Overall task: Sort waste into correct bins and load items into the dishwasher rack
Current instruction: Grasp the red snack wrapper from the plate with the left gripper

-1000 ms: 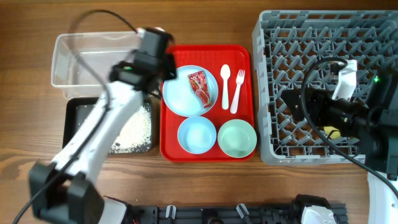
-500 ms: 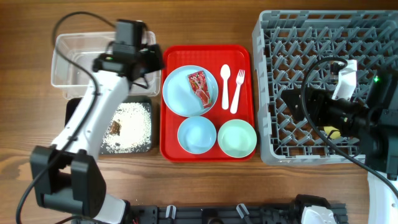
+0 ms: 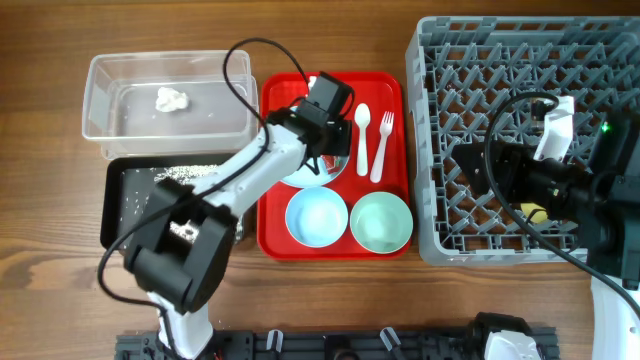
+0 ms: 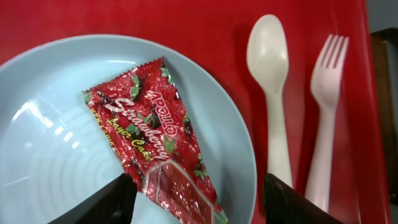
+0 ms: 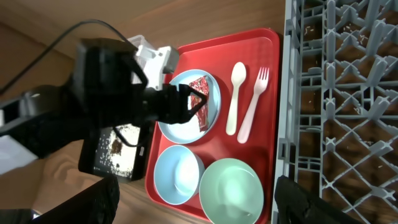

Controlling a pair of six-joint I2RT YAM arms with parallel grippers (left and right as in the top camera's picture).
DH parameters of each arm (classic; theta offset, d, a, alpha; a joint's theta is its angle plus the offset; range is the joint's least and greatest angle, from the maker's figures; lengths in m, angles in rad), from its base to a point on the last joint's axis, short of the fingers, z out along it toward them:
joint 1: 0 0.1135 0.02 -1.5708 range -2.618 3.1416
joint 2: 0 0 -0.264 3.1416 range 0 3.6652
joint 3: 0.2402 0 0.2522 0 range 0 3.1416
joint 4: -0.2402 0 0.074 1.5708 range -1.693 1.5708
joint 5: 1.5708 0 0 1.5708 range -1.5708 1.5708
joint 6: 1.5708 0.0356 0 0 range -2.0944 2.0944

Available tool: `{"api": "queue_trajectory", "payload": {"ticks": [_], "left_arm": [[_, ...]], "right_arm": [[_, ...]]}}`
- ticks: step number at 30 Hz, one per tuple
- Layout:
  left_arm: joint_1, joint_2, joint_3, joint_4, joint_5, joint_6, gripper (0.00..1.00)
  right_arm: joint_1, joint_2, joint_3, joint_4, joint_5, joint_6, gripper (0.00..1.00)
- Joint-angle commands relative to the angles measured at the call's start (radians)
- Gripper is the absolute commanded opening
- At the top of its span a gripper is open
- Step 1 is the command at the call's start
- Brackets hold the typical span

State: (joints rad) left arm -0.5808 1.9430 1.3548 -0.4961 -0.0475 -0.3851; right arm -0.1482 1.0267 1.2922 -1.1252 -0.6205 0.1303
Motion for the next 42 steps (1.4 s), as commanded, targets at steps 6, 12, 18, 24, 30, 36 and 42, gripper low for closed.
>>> {"api": "queue_trajectory", "payload": {"ticks": [6, 12, 18, 24, 30, 36, 42], "left_arm": [[0.010, 0.115, 0.009, 0.033, -0.010, -0.212, 0.66], [0.016, 0.118, 0.010, 0.009, -0.010, -0.233, 0.29], [0.051, 0.084, 0.057, -0.103, 0.016, -0.237, 0.04], [0.111, -0.055, 0.152, -0.213, -0.007, -0.221, 0.04], [0.194, -0.155, 0.158, -0.224, -0.005, -0.169, 0.04], [0.138, -0.097, 0.135, -0.233, 0.128, -0.121, 0.51], [0.032, 0.047, 0.122, -0.199, 0.042, -0.132, 0.62]], "right_arm": [[0.005, 0.002, 0.016, 0.002, -0.002, 0.012, 0.81], [0.005, 0.002, 0.016, 0.002, -0.002, 0.012, 0.81], [0.005, 0.002, 0.016, 0.002, -0.002, 0.011, 0.81], [0.005, 0.002, 0.016, 0.002, -0.002, 0.025, 0.81], [0.005, 0.002, 0.016, 0.003, -0.002, 0.030, 0.81], [0.005, 0.002, 0.016, 0.002, -0.002, 0.029, 0.81], [0.005, 0.002, 0.016, -0.004, -0.002, 0.029, 0.81]]}}
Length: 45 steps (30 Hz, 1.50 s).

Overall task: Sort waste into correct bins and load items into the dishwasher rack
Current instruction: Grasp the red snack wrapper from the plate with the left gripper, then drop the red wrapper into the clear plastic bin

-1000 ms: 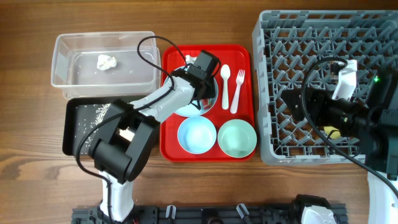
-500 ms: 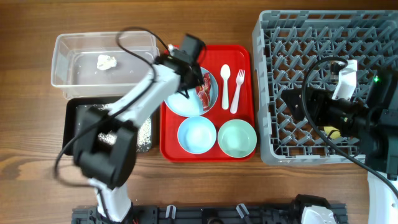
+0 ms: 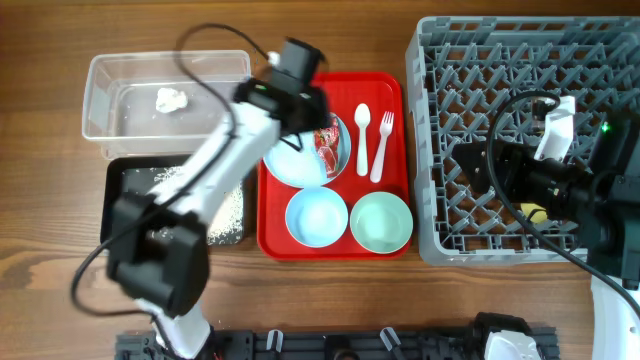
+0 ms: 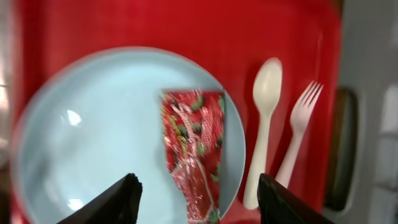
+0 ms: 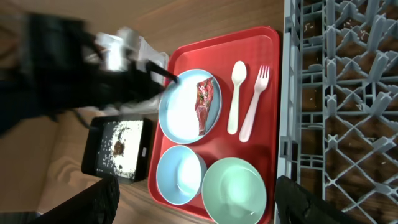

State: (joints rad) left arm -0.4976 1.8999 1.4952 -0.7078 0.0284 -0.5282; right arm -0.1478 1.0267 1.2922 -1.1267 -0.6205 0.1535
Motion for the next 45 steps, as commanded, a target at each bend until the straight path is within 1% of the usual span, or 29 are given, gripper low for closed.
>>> {"api": "queue_trajectory", "payload": {"ticks": [1, 5, 11, 15, 16, 18, 22, 25, 29, 35, 38, 42, 45], "left_arm": [[-0.058, 0.110, -0.018, 0.020, -0.034, 0.011, 0.61], [-0.066, 0.174, -0.018, 0.050, -0.074, -0.035, 0.60], [-0.067, 0.253, -0.019, 0.062, -0.074, -0.037, 0.57], [-0.067, 0.279, -0.019, 0.062, -0.075, -0.037, 0.50], [-0.067, 0.279, -0.019, 0.062, -0.075, -0.036, 0.46], [-0.064, 0.279, -0.019, 0.061, -0.075, -0.033, 0.34], [-0.045, 0.277, -0.018, 0.038, -0.074, -0.034, 0.04], [-0.027, 0.259, -0.018, 0.011, -0.075, -0.034, 0.04], [0.006, 0.175, -0.011, -0.035, -0.074, -0.034, 0.04], [0.093, -0.064, -0.005, -0.068, -0.097, 0.000, 0.04], [0.157, -0.132, -0.005, -0.048, -0.109, 0.001, 0.04], [0.247, -0.147, -0.006, -0.039, -0.114, 0.027, 0.04], [0.323, -0.123, -0.006, -0.048, -0.135, 0.027, 0.04]], "right_arm": [[0.005, 0.002, 0.016, -0.003, -0.002, 0.006, 0.81], [0.005, 0.002, 0.016, -0.003, -0.002, 0.006, 0.81], [0.005, 0.002, 0.016, -0.003, -0.002, 0.006, 0.81], [0.005, 0.002, 0.016, 0.000, -0.002, 0.007, 0.81], [0.005, 0.002, 0.016, 0.000, -0.002, 0.007, 0.81], [0.005, 0.002, 0.016, 0.000, -0.002, 0.007, 0.81], [0.005, 0.002, 0.016, 0.000, -0.002, 0.007, 0.81], [0.005, 0.002, 0.016, 0.000, -0.002, 0.006, 0.81], [0.005, 0.002, 0.016, 0.000, -0.002, 0.008, 0.81], [0.005, 0.002, 0.016, 0.000, -0.002, 0.027, 0.81], [0.005, 0.002, 0.016, 0.001, -0.002, 0.032, 0.81], [0.005, 0.002, 0.016, 0.007, -0.002, 0.032, 0.81], [0.005, 0.002, 0.016, 0.007, -0.002, 0.031, 0.81]]}}
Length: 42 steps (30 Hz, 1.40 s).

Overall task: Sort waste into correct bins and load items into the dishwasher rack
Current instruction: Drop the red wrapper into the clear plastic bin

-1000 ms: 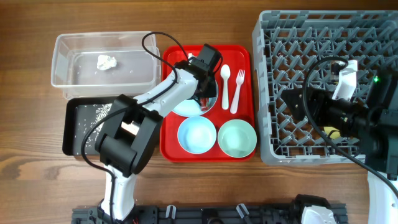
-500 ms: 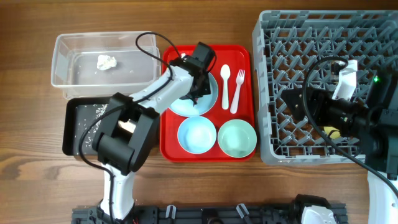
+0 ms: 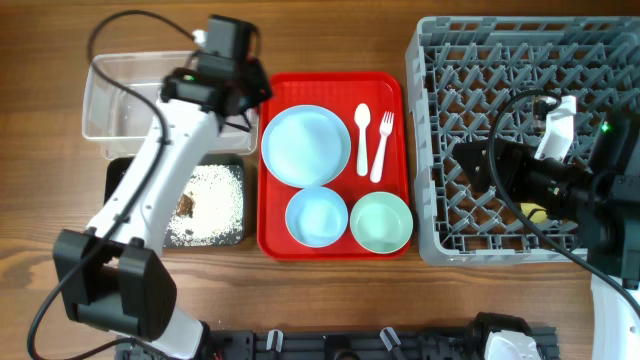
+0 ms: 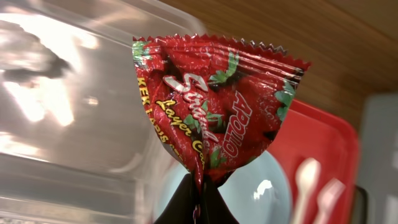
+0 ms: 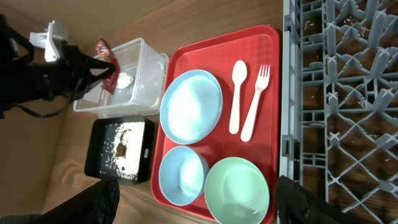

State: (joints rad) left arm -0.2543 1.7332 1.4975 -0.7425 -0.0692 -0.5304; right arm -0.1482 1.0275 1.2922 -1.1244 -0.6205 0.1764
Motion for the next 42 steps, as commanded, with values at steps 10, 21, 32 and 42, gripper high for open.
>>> {"api": "queue_trajectory", "payload": {"ticks": [10, 21, 32, 42], "left_arm": [[0.204, -0.034, 0.002, -0.068, 0.089, 0.083, 0.86], [0.105, -0.401, 0.002, -0.199, 0.095, 0.180, 1.00], [0.093, -0.503, 0.002, -0.205, 0.095, 0.180, 1.00], [0.093, -0.505, 0.002, -0.243, 0.055, 0.190, 1.00]], "right_arm": [[0.005, 0.001, 0.016, 0.005, 0.002, 0.007, 0.91], [0.005, 0.001, 0.016, 0.006, 0.002, 0.019, 1.00], [0.005, 0.001, 0.016, 0.006, 0.002, 0.018, 1.00], [0.005, 0.001, 0.016, 0.005, 0.002, 0.018, 1.00]]}}
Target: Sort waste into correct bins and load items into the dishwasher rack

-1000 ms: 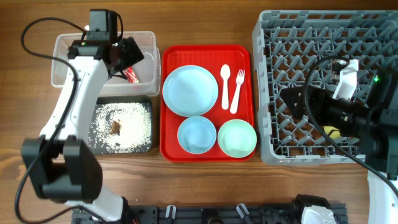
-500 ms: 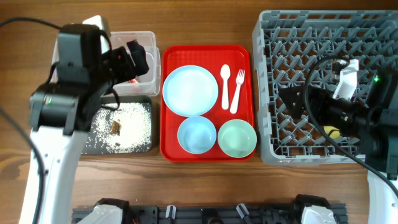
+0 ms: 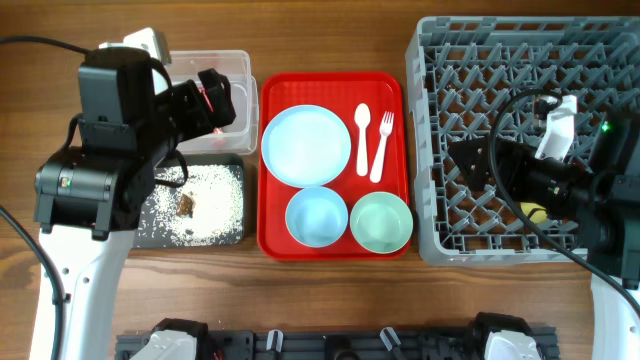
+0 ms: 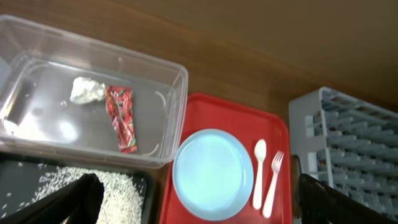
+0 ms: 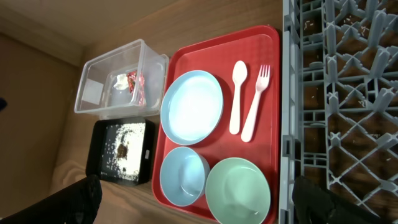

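Observation:
A red snack wrapper (image 4: 121, 118) lies in the clear bin (image 4: 177, 93), beside a crumpled white paper (image 4: 87, 90). My left gripper (image 4: 199, 186) hangs high over the bin and the tray's left side, open and empty. The red tray (image 3: 385, 90) carries a bare blue plate (image 3: 306, 146), a white spoon (image 3: 362, 138), a pink fork (image 3: 380, 145), a blue bowl (image 3: 317, 215) and a green bowl (image 3: 381, 221). My right gripper (image 5: 199, 199) stays over the grey dishwasher rack (image 3: 520, 60), open with nothing in it.
A black tray (image 3: 225, 235) with scattered rice and a brown scrap sits in front of the clear bin, left of the red tray. My raised left arm (image 3: 110, 150) hides most of the bin from overhead. Something yellow (image 3: 533, 211) shows in the rack under the right arm.
The left gripper was shut on the wrapper above the clear bin. Now it is open and higher up, and the wrapper lies inside the bin. The right arm has hardly moved.
The left gripper stood open around the wrapper on the blue plate, then open a little above it with the wrapper still on the plate. Then it held the wrapper over the clear bin, leaving the plate bare. Now the wrapper rests in the bin.

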Controlling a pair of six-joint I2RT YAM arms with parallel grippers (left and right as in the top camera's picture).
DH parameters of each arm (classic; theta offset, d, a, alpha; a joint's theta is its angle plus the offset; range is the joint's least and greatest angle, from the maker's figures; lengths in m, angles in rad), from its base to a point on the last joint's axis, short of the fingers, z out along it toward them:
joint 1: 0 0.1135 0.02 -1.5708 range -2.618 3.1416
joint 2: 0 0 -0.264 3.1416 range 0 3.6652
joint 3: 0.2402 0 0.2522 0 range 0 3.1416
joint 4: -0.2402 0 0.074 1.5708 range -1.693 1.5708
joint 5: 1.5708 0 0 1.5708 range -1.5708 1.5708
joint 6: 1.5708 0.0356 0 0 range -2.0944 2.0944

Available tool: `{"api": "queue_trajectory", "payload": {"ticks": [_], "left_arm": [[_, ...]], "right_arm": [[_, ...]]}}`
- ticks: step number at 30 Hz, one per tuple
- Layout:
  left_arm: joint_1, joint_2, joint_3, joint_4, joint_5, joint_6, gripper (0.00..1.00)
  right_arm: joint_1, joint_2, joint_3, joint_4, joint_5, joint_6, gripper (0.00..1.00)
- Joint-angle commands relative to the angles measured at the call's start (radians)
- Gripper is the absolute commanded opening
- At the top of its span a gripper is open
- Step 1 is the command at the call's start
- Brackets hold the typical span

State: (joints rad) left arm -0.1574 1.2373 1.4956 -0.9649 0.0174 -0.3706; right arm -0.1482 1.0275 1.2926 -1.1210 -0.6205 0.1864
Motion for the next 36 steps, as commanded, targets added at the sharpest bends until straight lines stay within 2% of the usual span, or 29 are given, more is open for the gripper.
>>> {"api": "queue_trajectory", "payload": {"ticks": [1, 4, 7, 16, 27, 36], "left_arm": [[-0.003, -0.019, 0.002, -0.021, -0.064, 0.031, 1.00], [-0.005, -0.088, -0.034, 0.003, -0.110, 0.031, 1.00], [-0.003, -0.192, -0.129, 0.115, -0.117, 0.031, 1.00], [0.077, -0.599, -0.620, 0.469, -0.120, 0.026, 1.00], [0.100, -1.001, -1.006, 0.626, -0.119, 0.023, 1.00], [0.101, -1.234, -1.303, 0.798, -0.104, 0.022, 1.00]], "right_arm": [[0.005, 0.001, 0.016, 0.002, 0.002, 0.008, 1.00], [0.005, 0.001, 0.016, 0.002, 0.002, 0.008, 1.00], [0.005, 0.001, 0.016, 0.002, 0.002, 0.008, 1.00], [0.005, 0.001, 0.016, 0.002, 0.002, 0.008, 1.00], [0.005, 0.001, 0.016, 0.002, 0.002, 0.008, 1.00], [0.005, 0.001, 0.016, 0.002, 0.002, 0.008, 1.00]]}}
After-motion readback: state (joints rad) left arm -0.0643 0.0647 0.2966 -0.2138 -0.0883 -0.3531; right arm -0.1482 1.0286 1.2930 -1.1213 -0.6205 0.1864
